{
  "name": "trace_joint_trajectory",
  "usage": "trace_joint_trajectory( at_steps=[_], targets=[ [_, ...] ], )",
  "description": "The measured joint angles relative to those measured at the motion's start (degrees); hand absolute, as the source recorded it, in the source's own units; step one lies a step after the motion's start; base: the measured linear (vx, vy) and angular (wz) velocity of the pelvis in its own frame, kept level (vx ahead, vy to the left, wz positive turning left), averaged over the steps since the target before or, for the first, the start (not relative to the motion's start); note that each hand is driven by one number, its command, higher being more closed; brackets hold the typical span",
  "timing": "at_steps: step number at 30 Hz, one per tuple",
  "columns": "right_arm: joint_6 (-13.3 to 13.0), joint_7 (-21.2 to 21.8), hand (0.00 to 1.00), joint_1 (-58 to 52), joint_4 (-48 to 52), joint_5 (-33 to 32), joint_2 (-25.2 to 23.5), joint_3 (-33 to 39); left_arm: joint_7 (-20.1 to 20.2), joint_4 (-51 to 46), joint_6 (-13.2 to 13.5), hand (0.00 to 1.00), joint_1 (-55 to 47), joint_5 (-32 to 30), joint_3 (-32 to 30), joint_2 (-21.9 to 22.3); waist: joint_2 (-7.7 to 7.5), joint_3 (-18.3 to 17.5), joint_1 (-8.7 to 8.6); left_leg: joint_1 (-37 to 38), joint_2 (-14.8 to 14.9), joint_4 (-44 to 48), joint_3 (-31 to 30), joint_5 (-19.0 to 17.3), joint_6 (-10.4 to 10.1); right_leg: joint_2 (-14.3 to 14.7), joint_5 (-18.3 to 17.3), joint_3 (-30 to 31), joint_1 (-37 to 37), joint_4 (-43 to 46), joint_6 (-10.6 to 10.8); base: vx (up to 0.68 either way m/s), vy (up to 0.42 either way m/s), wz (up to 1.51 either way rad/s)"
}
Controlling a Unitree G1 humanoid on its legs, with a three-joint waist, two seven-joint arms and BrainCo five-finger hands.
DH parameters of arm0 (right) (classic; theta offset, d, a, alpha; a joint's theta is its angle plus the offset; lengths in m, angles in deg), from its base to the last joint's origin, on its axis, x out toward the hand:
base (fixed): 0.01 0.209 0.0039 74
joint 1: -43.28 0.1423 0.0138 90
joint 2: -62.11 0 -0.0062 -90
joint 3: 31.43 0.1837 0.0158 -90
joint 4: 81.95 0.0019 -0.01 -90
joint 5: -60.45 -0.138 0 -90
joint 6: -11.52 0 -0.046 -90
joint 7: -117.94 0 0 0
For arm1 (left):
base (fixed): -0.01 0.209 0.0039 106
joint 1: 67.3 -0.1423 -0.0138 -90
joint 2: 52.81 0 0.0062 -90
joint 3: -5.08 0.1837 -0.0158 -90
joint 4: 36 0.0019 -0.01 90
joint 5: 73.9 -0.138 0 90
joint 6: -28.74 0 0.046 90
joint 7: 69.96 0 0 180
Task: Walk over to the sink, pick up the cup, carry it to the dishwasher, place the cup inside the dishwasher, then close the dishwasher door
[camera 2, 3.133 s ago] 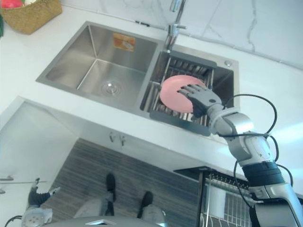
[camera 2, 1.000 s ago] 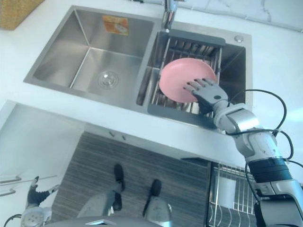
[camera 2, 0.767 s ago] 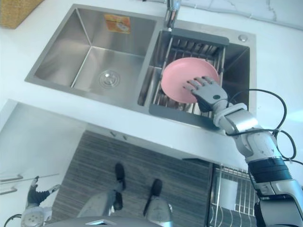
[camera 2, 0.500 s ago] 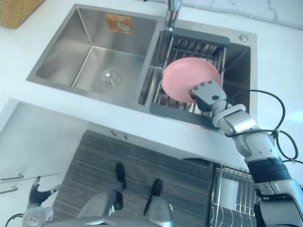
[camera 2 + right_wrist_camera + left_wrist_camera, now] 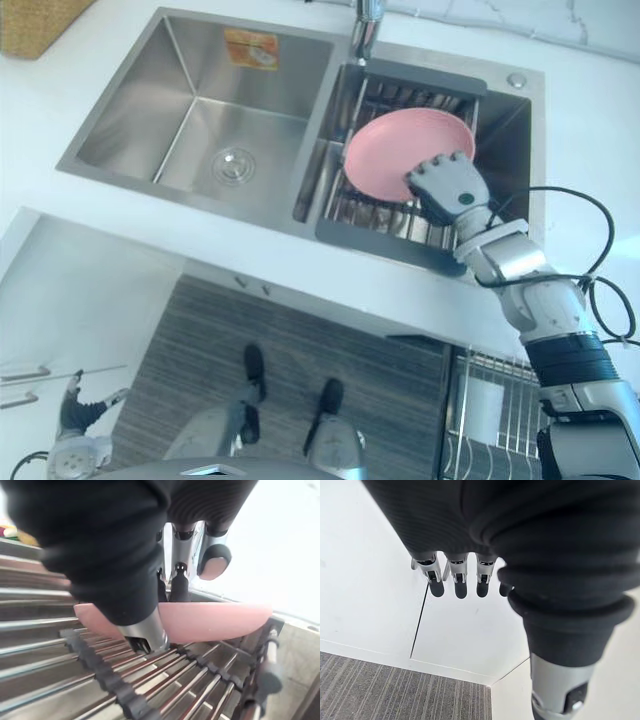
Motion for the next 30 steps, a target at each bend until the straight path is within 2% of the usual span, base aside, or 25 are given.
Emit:
trace_joint_trajectory(
  at_steps=[6, 8, 13, 16, 19, 22, 25, 30],
  targets=[
    [0.9, -2.3, 1.00, -0.2, 8.5, -5.1, -1.2, 7.6, -0.6, 0.0, 0.2, 0.00, -0.1, -0.1, -0.1, 1.6, 0.07, -0.1, -0.21, 1.1, -0.1, 0.0, 0.0, -0.2, -0.3, -0.1, -0.1, -0.4, 1.4, -0.2, 0.2, 0.01, 0.002, 0.03],
    [1.1, -2.3, 1.00, -0.4, 8.9, -6.2, -2.3, 7.8, -0.6, 0.0, 0.4, 0.00, -0.3, -0.2, -0.1, 2.0, 0.06, -0.1, -0.23, 2.0, -0.2, 0.0, -0.1, -0.4, -0.4, -0.2, -0.3, -0.5, 2.3, -0.2, 0.2, 0.00, 0.000, 0.00],
    [1.2, -2.3, 1.00, -5.0, 9.2, -8.4, -5.9, 12.2, -0.7, 0.0, 0.5, 0.00, -1.6, -1.6, -0.4, 2.5, -0.14, -0.4, -0.56, 2.3, -0.2, 0.0, 0.0, -0.7, -0.4, -0.2, -0.4, -0.6, 2.7, -0.2, 0.2, 0.00, 0.000, 0.00],
    [2.0, -2.3, 1.00, -8.5, 11.0, -9.5, -9.9, 16.6, -0.5, -0.1, 0.4, 0.00, -2.3, -2.5, -2.0, 3.5, -0.64, -0.7, -0.83, 3.4, -0.2, 0.0, 0.0, -0.8, -0.4, -0.2, -0.5, -0.7, 3.9, -0.5, 0.3, 0.04, -0.007, -0.01],
    [2.0, -2.1, 1.00, -12.6, 15.0, -10.4, -13.7, 19.9, -0.3, -1.4, 0.4, 0.00, -3.7, -2.6, -2.6, 3.9, -1.65, -2.7, -1.10, 4.3, -0.2, 0.0, 0.1, -1.4, -0.7, -0.1, -0.9, -0.7, 4.8, -0.8, 0.2, 0.04, -0.027, -0.01],
    [1.9, -0.6, 1.00, -16.9, 18.3, -11.0, -17.5, 22.8, 0.6, -1.8, 0.4, 0.00, -4.3, -4.4, -2.6, 4.5, -3.36, -4.4, -1.58, 6.0, -0.1, 0.0, 0.2, -1.8, -0.8, 0.0, -1.3, -0.6, 6.7, -1.1, 0.2, 0.04, -0.026, -0.04],
    [2.4, 0.8, 1.00, -18.6, 18.4, -11.8, -18.4, 23.7, 1.3, -2.1, 0.4, 0.00, -4.9, -6.3, -2.6, 5.3, -4.56, -5.7, -1.51, 7.5, 0.0, 0.0, 1.4, -2.5, -0.8, 0.0, -1.5, 0.6, 7.4, -1.1, 0.2, 0.02, -0.002, -0.21],
    [3.6, 2.9, 1.00, -21.1, 20.1, -15.8, -21.4, 25.5, 2.6, -2.1, 0.6, 0.00, -7.1, -14.3, -0.3, 7.7, -5.88, -6.1, -1.58, 11.9, 0.1, 0.4, 6.4, -4.0, -0.3, -0.5, -1.3, 8.6, 7.4, 0.3, 0.4, 0.02, 0.029, -0.73]
  ],
)
